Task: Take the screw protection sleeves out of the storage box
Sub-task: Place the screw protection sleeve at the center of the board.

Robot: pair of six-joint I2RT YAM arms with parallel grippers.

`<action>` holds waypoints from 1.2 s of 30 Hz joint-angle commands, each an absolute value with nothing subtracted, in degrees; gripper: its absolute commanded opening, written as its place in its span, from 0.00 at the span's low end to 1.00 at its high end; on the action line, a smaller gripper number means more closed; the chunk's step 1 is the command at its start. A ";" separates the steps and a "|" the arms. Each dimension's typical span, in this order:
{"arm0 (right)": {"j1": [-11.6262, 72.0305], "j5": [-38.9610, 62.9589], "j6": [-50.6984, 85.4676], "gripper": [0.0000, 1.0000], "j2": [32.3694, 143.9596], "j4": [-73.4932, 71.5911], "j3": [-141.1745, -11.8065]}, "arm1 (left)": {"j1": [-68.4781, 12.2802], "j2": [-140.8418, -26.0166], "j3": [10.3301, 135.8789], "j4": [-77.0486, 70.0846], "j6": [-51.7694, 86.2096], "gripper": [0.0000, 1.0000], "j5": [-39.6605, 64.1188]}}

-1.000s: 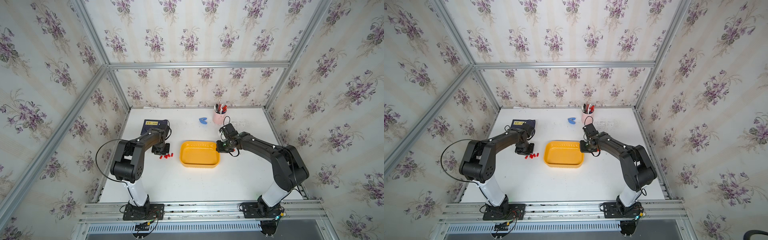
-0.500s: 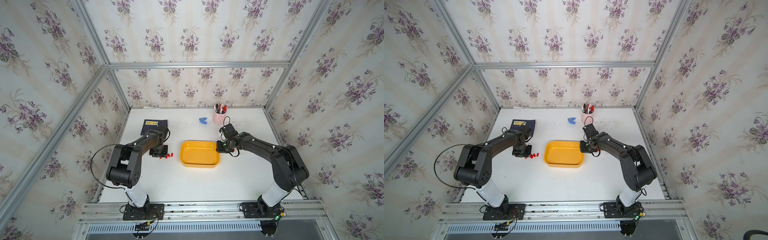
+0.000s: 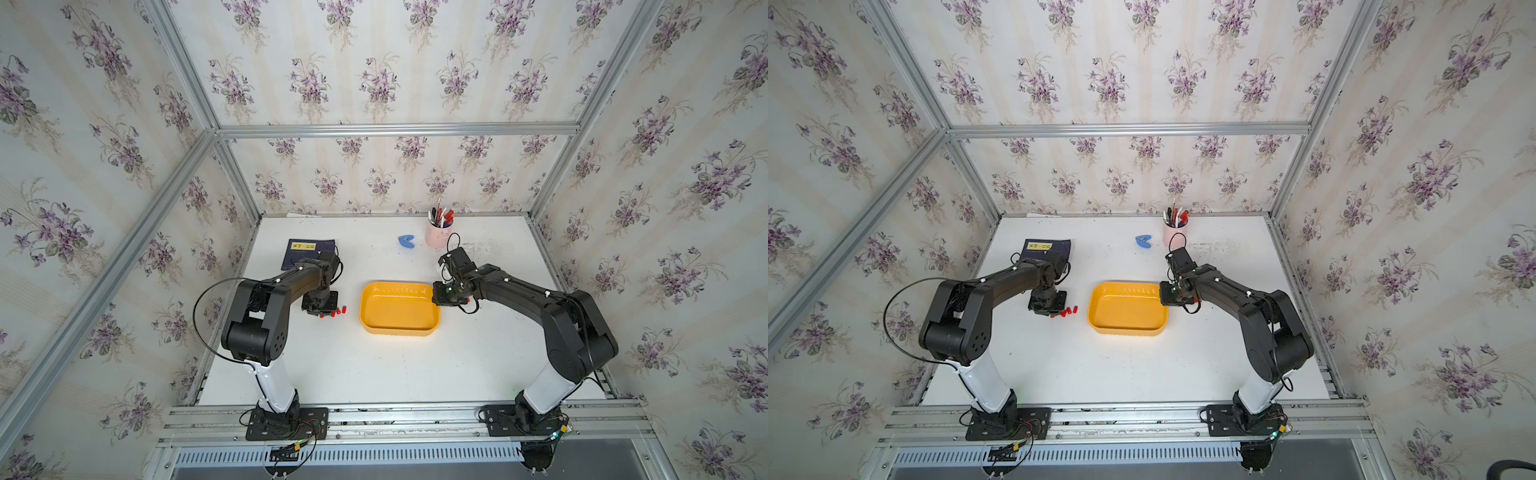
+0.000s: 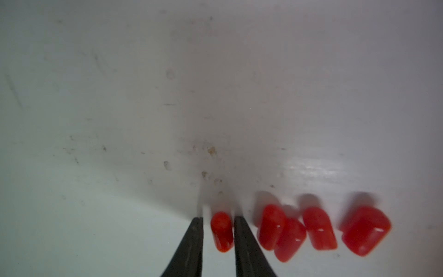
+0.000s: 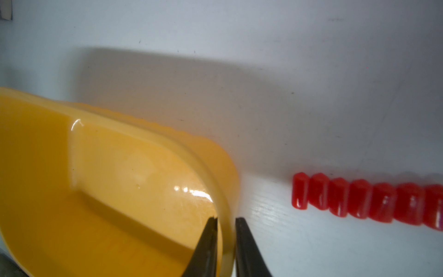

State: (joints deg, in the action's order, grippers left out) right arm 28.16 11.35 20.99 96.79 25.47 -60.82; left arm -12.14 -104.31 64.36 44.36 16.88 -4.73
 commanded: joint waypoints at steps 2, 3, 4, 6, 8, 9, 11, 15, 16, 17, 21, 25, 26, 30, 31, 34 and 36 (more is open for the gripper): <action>28.21 11.43 20.53 0.19 96.77 24.96 -61.07 | -12.13 -105.18 65.17 45.16 16.70 0.25 -5.49; 28.21 11.43 20.53 0.19 96.77 24.96 -61.08 | -12.13 -105.27 65.28 45.07 16.62 0.24 -5.41; 28.21 11.32 20.48 0.19 96.77 25.03 -61.03 | -12.13 -105.29 65.23 44.90 16.60 0.24 -5.30; 28.21 11.38 20.42 0.18 96.77 25.05 -60.97 | -12.13 -105.45 65.30 44.66 16.38 0.24 -5.04; 28.21 11.41 20.43 0.18 96.84 25.09 -60.88 | -12.13 -105.71 65.47 44.69 16.26 0.23 -5.09; 28.21 11.42 20.39 0.18 96.85 25.14 -60.86 | -12.21 -105.73 65.62 44.68 16.18 0.23 -4.95; 28.21 11.51 20.43 0.18 96.86 25.14 -60.91 | -12.22 -105.53 65.57 44.28 15.91 0.23 -4.54; 28.21 11.56 20.44 0.18 96.86 25.09 -60.83 | -12.47 -105.72 66.03 44.15 15.52 0.23 -4.47; 28.21 11.60 20.41 0.18 96.86 25.05 -60.76 | -12.48 -105.73 66.10 44.07 15.43 0.23 -4.48; 28.21 11.60 20.49 0.18 96.86 25.05 -60.74 | -12.55 -105.69 66.15 44.06 15.34 0.22 -4.48; 28.21 11.60 20.42 0.17 96.77 25.05 -60.53 | -12.81 -105.29 66.11 43.61 15.10 0.22 -4.52; 28.21 11.69 20.54 0.17 96.77 24.96 -60.62 | -12.96 -105.84 66.55 43.68 14.68 0.21 -4.86; 28.21 11.69 20.51 0.17 96.77 24.96 -60.58 | -12.95 -105.94 66.55 43.68 14.64 0.20 -4.96; 28.21 11.95 20.48 0.17 96.86 24.83 -60.44 | -13.22 -106.08 66.70 43.64 14.42 0.19 -5.83; 28.21 11.95 20.50 0.17 96.86 24.79 -60.44 | -13.27 -106.08 66.83 43.69 14.34 0.19 -5.96; 28.21 12.04 20.54 0.17 97.01 24.79 -60.41 | -13.50 -106.17 66.99 43.35 14.05 0.20 -5.37; 28.21 12.04 20.51 0.17 96.99 24.79 -60.39 | -13.75 -106.49 67.07 43.32 14.08 0.21 -5.55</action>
